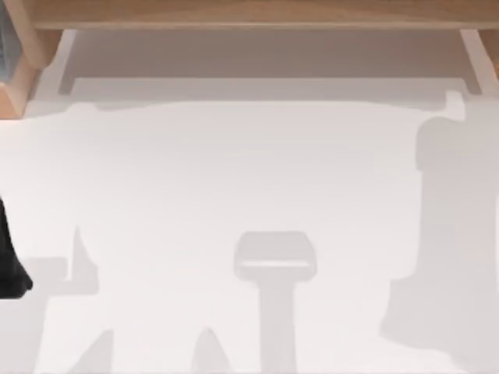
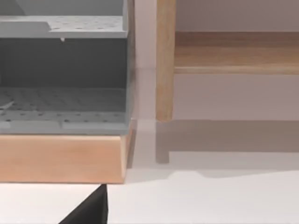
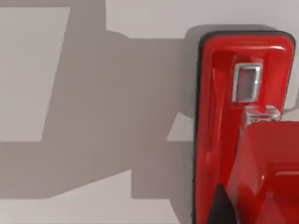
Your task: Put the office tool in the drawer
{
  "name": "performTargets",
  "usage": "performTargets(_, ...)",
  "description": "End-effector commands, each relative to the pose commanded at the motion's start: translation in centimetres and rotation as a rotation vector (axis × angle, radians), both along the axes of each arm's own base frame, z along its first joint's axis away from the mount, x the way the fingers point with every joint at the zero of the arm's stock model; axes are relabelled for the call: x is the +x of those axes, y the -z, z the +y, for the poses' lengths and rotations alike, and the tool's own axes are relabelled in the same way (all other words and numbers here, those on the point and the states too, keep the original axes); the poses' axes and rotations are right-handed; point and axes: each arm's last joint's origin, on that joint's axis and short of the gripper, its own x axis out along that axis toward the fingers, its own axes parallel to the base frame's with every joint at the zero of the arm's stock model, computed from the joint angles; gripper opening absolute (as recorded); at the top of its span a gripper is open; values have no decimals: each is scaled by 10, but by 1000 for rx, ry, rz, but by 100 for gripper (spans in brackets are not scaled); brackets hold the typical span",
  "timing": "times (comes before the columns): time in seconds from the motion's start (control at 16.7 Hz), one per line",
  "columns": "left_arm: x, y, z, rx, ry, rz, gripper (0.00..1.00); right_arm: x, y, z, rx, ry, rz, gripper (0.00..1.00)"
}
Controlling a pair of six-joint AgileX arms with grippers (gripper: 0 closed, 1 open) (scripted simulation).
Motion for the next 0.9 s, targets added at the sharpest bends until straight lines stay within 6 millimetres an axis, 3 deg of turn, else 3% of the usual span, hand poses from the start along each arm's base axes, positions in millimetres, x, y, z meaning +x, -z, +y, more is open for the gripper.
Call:
performTargets(0.42, 0, 0, 0, 0, 0, 0, 100, 0, 0, 0, 0, 0, 0, 98)
performTargets(0.9, 0, 0, 0, 0, 0, 0, 100, 0, 0, 0, 0, 0, 0, 100)
